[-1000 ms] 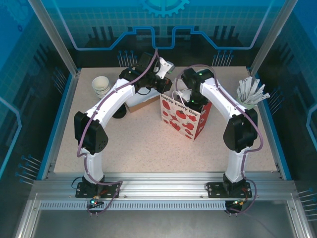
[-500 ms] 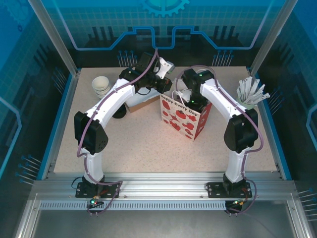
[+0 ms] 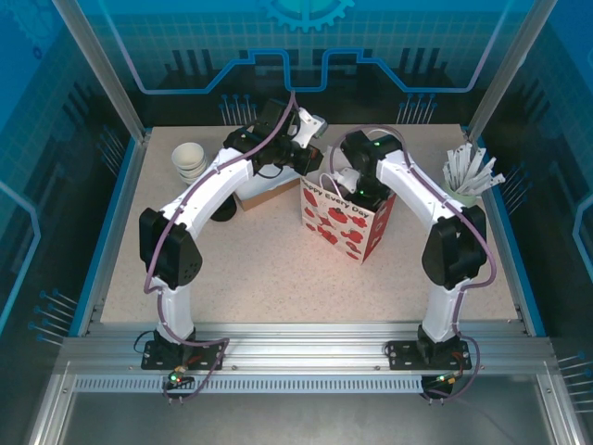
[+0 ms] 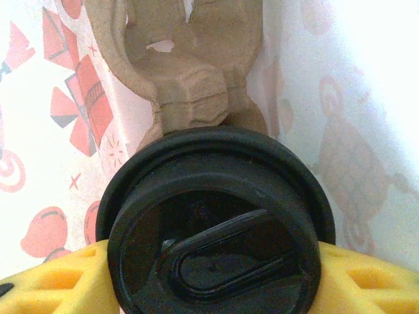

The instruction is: Pack the takeout coffee

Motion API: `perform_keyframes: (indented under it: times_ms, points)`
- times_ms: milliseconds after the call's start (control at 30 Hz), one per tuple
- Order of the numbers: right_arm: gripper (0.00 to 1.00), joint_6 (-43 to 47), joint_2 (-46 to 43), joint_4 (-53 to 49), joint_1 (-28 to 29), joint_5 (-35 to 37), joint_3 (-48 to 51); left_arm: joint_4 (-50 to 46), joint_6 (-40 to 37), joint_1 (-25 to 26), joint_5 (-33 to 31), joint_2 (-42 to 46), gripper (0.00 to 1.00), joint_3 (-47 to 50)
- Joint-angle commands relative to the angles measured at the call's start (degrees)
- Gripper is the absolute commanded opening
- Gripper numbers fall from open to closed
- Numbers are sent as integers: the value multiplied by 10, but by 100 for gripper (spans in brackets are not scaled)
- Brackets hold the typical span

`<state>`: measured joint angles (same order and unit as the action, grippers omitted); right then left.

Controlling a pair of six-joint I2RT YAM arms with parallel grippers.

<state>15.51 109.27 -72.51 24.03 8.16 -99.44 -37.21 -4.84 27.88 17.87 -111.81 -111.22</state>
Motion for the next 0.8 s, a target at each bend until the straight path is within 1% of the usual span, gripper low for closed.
perform_keyframes:
  times_ms: [0, 267, 367, 500, 600, 767]
  points:
    - [41, -7, 83, 12, -19, 36, 68, -29, -1, 0, 4, 2, 0, 16]
    - [41, -4, 81, 13, -20, 40, 70, -31, 0, 1, 2, 5, 0, 13]
    - [42, -5, 93, 11, -20, 41, 70, -30, 2, 1, 4, 2, 0, 13]
    - [44, -8, 83, 1, -12, 45, 58, -31, 4, 1, 7, 3, 0, 12]
    - [47, -8, 65, -7, -9, 38, 34, -32, 2, 1, 4, 3, 0, 12]
    - [57, -7, 49, -17, -6, 14, 1, -34, 3, 0, 4, 5, 0, 12]
